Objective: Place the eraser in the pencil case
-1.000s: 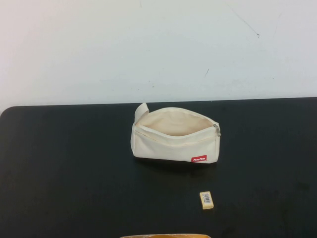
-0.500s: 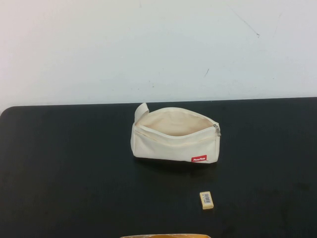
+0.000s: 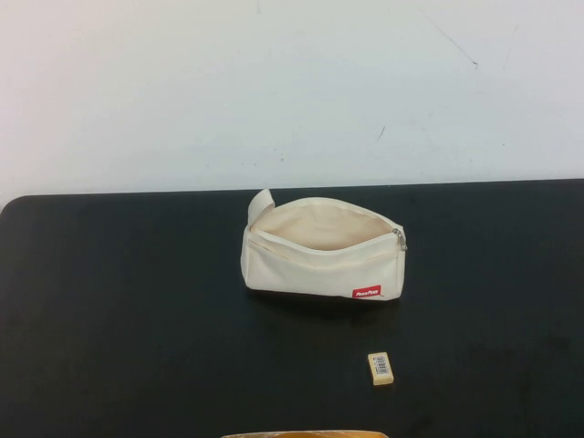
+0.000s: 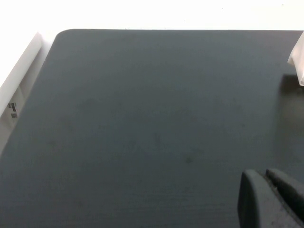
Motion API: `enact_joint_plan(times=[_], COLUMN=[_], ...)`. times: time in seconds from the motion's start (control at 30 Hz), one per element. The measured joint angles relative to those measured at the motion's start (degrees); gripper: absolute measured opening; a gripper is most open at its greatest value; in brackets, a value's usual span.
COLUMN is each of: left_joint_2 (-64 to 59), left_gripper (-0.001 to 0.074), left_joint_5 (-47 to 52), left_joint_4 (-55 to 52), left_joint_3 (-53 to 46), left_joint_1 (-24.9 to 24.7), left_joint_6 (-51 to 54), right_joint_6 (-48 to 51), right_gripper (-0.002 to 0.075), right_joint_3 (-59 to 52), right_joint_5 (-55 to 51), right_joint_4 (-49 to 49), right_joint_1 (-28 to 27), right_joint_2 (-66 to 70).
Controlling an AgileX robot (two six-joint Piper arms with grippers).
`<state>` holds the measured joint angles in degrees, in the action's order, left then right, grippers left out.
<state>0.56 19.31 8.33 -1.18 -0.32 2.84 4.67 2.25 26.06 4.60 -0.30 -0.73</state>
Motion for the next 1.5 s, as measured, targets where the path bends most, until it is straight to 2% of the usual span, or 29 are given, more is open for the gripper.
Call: enact_joint_plan(times=[0.2,0.37,0.53,0.7,0.77,0.9,1.0,1.13,1.3,1.37,1.5], left_joint_2=[0.0,0.0,0.0,0.0,0.0,0.0,0.0,0.0,0.0,0.0,0.0], left_gripper=[-0.0001,-0.0001,-0.0001,-0.0001,-0.0001,-0.0001,-0.0001,-0.0001,-0.0001,-0.0001,-0.0001], left_joint_5=[0.0,0.0,0.0,0.0,0.0,0.0,0.0,0.0,0.0,0.0,0.0], left_joint_4=[0.0,0.0,0.0,0.0,0.0,0.0,0.0,0.0,0.0,0.0,0.0], left_joint_3=[0.0,0.0,0.0,0.0,0.0,0.0,0.0,0.0,0.0,0.0,0.0], left_joint_1=[0.0,0.0,0.0,0.0,0.0,0.0,0.0,0.0,0.0,0.0,0.0], left_joint_6=[0.0,0.0,0.0,0.0,0.0,0.0,0.0,0.0,0.0,0.0,0.0], right_joint_6=[0.7,1.0,1.0,0.9,2.4,14.2,24.6,29.5,30.6,30.4,23.4], right_gripper=[0.0,0.0,0.0,0.0,0.0,0.0005,0.0041,0.0137,0.0341,0.0416,0.0468], right_joint_3=[18.2,33.2,37.8,35.6,35.3,36.7,39.0,42.4,46.2,48.2,52.6], right_joint_5=[-20.2,-40.9,-56.2,-59.1,-60.5,-63.9,-64.7,-64.4,-61.9,-60.1,-57.7], right_joint_4=[0.0,-0.1,-2.6,-6.1,-10.9,-24.6,-34.1,-40.7,-43.5,-42.7,-33.6], right_joint_1=[0.0,0.0,0.0,0.0,0.0,0.0,1.0,7.1,20.6,26.2,33.5], right_joint_2=[3.6,14.3,27.6,39.1,44.8,56.4,63.4,71.2,78.5,81.5,87.4])
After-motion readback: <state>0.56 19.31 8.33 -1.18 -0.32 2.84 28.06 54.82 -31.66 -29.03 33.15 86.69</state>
